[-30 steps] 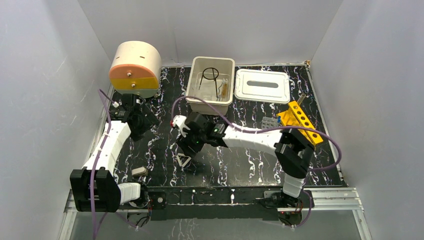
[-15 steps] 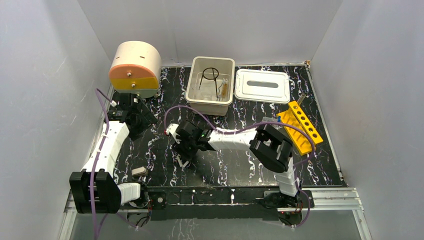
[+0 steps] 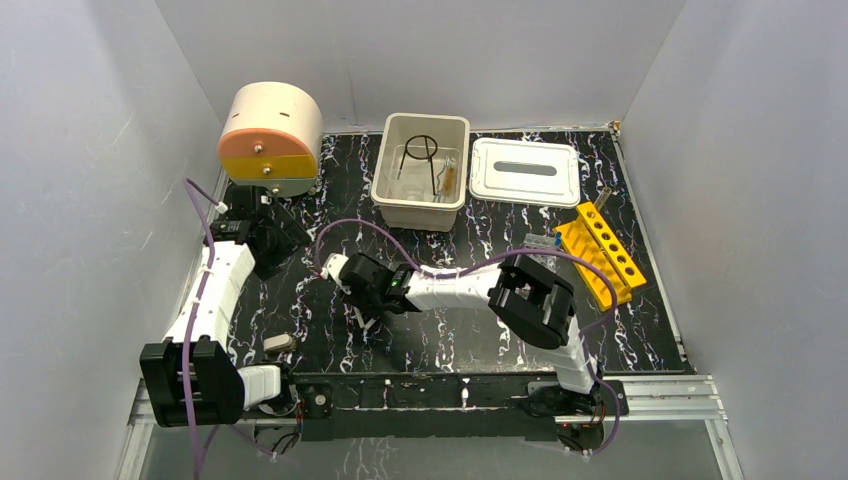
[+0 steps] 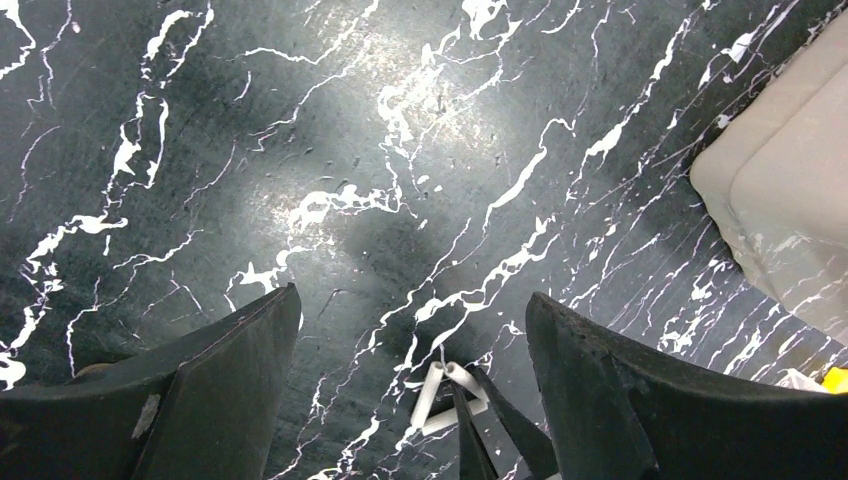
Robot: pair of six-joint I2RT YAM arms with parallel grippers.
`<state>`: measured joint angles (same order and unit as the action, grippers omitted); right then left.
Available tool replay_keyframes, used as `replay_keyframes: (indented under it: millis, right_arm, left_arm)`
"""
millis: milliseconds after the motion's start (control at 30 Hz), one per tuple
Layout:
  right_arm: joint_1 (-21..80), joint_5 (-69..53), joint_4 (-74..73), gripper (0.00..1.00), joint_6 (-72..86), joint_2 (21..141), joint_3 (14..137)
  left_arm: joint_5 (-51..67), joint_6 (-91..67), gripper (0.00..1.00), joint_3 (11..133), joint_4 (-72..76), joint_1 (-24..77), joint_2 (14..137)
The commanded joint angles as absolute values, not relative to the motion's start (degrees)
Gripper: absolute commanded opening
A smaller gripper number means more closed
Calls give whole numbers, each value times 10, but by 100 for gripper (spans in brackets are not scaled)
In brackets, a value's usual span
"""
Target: Organize the chemistry lab equipment
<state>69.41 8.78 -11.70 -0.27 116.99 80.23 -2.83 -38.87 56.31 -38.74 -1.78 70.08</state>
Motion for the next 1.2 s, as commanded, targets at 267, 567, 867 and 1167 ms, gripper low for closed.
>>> replay_keyframes:
  millis: [267,567,867,1167]
  right_arm:
    - [695,92,-74,5,-4,1129,778]
    - [656,92,-11,0,-11,998,734]
    - [529,131,-23,0,-7,907,792]
    - [417,187,-132,0,73,972,902]
  left_arm:
    - [14,-397,82,561,-377,-22,702]
    - [20,-391,83,557,-375,-23,709]
    - [69,-393,82,540,-359,-23,709]
    - [126,-397,81,527,-341,-22,716]
